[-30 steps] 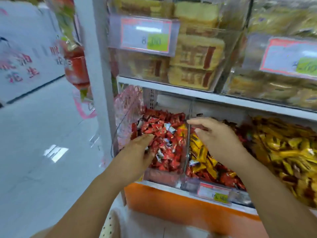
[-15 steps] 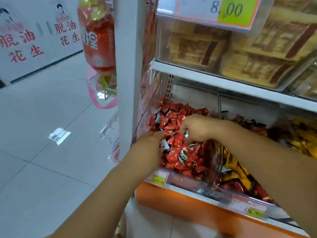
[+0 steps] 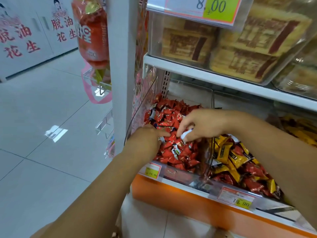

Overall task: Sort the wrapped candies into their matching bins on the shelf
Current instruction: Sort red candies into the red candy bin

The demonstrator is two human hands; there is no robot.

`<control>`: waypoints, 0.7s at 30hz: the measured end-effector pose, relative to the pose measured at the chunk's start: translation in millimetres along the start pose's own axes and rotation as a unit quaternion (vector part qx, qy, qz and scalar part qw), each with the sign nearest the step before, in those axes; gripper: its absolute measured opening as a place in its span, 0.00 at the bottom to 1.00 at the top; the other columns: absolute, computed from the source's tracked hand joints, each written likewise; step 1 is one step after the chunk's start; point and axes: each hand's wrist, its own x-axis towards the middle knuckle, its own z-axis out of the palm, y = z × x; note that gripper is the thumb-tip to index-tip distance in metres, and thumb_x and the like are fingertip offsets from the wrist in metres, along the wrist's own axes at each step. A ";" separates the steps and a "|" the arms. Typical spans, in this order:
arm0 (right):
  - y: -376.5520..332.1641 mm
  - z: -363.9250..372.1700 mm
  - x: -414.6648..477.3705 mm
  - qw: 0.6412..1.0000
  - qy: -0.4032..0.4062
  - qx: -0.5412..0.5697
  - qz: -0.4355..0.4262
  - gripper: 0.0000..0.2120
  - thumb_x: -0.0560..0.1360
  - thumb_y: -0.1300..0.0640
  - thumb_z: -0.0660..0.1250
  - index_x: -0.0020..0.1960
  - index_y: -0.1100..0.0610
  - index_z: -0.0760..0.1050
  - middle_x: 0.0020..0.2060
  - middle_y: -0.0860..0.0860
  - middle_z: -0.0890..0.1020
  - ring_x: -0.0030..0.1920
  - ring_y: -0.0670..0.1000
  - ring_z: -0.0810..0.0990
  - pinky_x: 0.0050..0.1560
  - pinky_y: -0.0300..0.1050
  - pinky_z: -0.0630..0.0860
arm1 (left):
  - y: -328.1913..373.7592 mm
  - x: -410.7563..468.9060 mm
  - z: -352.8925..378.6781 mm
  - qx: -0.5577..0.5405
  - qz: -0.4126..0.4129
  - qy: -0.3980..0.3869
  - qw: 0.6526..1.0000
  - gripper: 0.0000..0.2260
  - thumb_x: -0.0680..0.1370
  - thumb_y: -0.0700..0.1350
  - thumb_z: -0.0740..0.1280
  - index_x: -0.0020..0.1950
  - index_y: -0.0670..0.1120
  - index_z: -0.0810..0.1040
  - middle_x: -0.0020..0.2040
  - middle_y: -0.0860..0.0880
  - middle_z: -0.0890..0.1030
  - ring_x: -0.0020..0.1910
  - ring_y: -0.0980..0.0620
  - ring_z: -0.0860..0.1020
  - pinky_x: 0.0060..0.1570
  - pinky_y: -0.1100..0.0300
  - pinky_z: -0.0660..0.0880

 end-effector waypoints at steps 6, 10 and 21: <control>-15.0 37.5 24.4 0.995 -0.046 -0.084 0.021 0.19 0.72 0.52 0.73 0.59 0.59 0.78 0.47 0.55 0.82 0.45 0.55 0.80 0.41 0.44 0.75 | 1.1 0.6 -3.0 0.024 -0.033 -0.019 0.999 0.18 0.75 0.49 0.70 0.65 0.50 0.75 0.59 0.44 0.73 0.57 0.46 0.73 0.53 0.58 0.72; -20.7 47.6 30.8 0.995 -0.043 -0.088 0.028 0.19 0.72 0.55 0.71 0.61 0.61 0.76 0.55 0.57 0.80 0.52 0.56 0.78 0.47 0.45 0.76 | 3.9 -1.1 -5.5 -0.015 -0.057 0.016 0.998 0.13 0.74 0.43 0.70 0.59 0.49 0.79 0.60 0.45 0.76 0.55 0.47 0.76 0.52 0.60 0.72; -23.5 54.8 26.6 0.997 -0.054 -0.038 0.044 0.19 0.73 0.56 0.70 0.62 0.62 0.75 0.57 0.58 0.79 0.52 0.57 0.79 0.47 0.47 0.76 | 6.8 -11.1 -18.9 -0.125 -0.021 0.157 0.979 0.16 0.78 0.37 0.65 0.63 0.50 0.77 0.59 0.47 0.78 0.45 0.54 0.75 0.44 0.74 0.63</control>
